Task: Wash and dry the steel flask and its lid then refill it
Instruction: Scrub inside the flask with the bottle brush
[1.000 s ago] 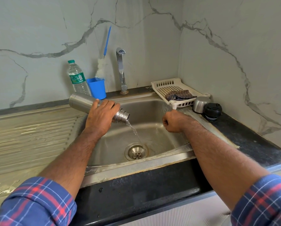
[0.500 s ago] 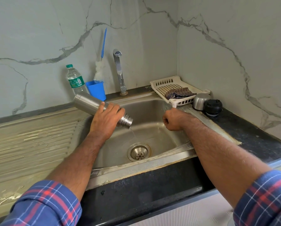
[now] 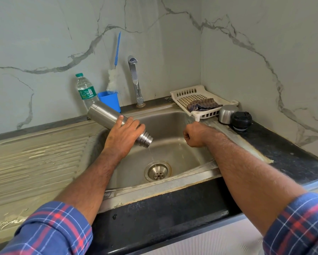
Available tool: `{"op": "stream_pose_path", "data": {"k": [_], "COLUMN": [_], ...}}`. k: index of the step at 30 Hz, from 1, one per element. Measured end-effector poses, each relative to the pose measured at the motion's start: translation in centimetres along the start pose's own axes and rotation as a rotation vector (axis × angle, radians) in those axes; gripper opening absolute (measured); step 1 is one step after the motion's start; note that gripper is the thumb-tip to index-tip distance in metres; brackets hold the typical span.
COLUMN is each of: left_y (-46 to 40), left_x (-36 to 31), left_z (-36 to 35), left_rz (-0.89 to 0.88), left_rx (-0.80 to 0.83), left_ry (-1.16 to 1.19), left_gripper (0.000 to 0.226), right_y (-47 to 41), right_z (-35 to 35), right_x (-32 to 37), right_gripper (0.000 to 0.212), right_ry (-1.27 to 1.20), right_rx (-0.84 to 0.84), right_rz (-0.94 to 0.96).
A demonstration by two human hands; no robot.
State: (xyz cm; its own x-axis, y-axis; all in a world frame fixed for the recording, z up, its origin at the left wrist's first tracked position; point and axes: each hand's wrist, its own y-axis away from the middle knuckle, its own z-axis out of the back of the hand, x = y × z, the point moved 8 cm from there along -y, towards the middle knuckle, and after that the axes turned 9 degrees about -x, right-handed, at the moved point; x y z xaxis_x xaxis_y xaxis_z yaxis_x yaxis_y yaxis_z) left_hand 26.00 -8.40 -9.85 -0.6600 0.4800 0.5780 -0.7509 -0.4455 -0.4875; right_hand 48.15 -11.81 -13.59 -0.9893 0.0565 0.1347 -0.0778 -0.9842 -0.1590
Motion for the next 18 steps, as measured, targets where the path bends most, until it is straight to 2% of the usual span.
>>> {"op": "stream_pose_path", "data": {"k": [5, 7, 9, 14, 18], "left_y": [0.0, -0.1, -0.1, 0.2, 0.6], "left_x": [0.4, 0.8, 1.6, 4.8, 7.8], "left_z": [-0.1, 0.0, 0.3, 1.3, 1.7], "left_rz": [0.037, 0.073, 0.131, 0.315, 0.44], "left_rx": [-0.009, -0.019, -0.042, -0.083, -0.108], "left_ry": [0.017, 0.051, 0.077, 0.131, 0.111], "left_gripper": [0.065, 0.067, 0.071, 0.078, 0.079], "right_y": [0.0, 0.0, -0.2, -0.7, -1.4], "right_z": [0.1, 0.1, 0.2, 0.6, 1.3], "right_x": [0.2, 0.4, 0.7, 1.9, 3.5], "right_gripper": [0.023, 0.018, 0.007, 0.02, 0.013], "right_ry": [0.005, 0.011, 0.026, -0.018, -0.108], "right_rx": [0.008, 0.009, -0.025, -0.044, -0.059], "right_rz": [-0.001, 0.002, 0.02, 0.058, 0.077]}}
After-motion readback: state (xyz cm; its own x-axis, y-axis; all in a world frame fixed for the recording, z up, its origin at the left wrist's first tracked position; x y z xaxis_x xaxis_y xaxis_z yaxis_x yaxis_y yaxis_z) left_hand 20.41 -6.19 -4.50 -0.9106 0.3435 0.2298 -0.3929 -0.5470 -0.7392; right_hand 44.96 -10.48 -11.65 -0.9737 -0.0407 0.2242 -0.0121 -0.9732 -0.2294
